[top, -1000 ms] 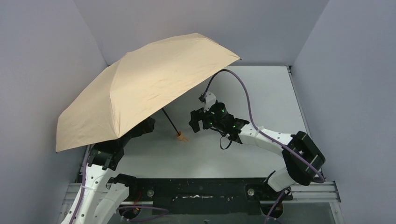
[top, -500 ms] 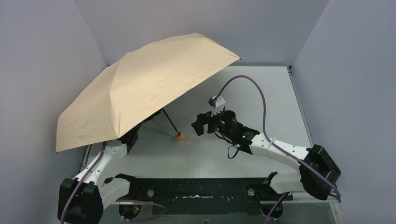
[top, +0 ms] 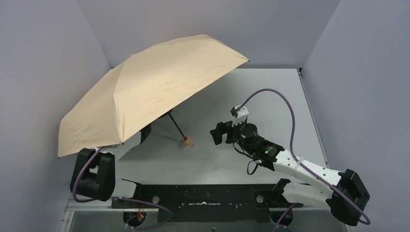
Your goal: Put away the umbrella
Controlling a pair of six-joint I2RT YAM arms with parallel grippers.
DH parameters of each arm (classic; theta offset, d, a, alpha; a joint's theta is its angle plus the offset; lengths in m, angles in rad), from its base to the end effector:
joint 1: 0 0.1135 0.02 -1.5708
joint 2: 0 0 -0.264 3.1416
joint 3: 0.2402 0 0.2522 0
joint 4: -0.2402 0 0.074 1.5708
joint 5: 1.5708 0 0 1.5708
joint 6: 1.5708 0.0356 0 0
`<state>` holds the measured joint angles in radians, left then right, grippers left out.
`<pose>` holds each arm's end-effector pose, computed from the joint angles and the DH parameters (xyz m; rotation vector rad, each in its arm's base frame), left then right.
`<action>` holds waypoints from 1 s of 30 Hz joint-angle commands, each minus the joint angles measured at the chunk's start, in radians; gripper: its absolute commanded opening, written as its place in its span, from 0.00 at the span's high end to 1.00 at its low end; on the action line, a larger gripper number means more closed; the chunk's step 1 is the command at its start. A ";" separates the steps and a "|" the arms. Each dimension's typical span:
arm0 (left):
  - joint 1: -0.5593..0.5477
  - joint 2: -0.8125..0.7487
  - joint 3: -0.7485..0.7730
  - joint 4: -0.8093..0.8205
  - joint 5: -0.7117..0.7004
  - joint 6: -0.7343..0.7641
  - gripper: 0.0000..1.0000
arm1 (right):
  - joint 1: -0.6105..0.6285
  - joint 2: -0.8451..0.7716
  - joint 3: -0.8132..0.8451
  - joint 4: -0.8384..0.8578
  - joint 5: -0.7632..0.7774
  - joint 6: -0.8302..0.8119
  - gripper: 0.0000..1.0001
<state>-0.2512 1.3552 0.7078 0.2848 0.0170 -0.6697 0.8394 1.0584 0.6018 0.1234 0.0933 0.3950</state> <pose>0.2881 -0.0746 0.2326 -0.4010 1.9445 -0.6240 0.1630 0.1766 0.2536 -0.3707 1.9385 0.7378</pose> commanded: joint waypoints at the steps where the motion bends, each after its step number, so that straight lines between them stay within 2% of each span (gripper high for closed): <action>1: -0.038 0.027 0.064 0.088 0.052 0.025 0.64 | 0.008 -0.079 -0.055 0.056 0.118 0.013 0.00; 4: -0.070 0.030 0.089 0.040 0.058 0.065 0.80 | 0.009 -0.100 -0.058 0.030 0.142 0.009 0.00; 6: -0.092 0.027 0.133 -0.050 0.052 0.109 0.92 | 0.007 -0.104 -0.039 -0.018 0.157 0.003 0.00; 8: -0.116 0.023 0.181 -0.139 0.054 0.169 1.00 | 0.007 -0.111 -0.022 -0.061 0.178 0.001 0.00; 14: -0.196 -0.009 0.334 -0.390 0.097 0.355 1.00 | 0.005 -0.135 0.024 -0.173 0.220 0.013 0.01; 17: -0.221 -0.028 0.406 -0.474 0.165 0.401 1.00 | 0.003 -0.156 0.052 -0.209 0.203 -0.001 0.01; 21: -0.223 -0.012 0.521 -0.580 0.268 0.389 1.00 | -0.004 -0.204 0.072 -0.200 0.188 0.031 0.03; 25: -0.225 0.042 0.654 -0.697 0.342 0.324 1.00 | -0.016 -0.224 0.114 -0.208 0.257 0.153 0.01; 30: -0.263 0.041 0.694 -0.738 0.426 0.284 1.00 | -0.019 -0.204 0.192 -0.165 0.234 0.237 0.01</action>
<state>-0.4835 1.4090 1.3315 -0.4255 0.3214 -0.3641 0.8291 0.8497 0.6991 -0.1112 0.2993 0.5331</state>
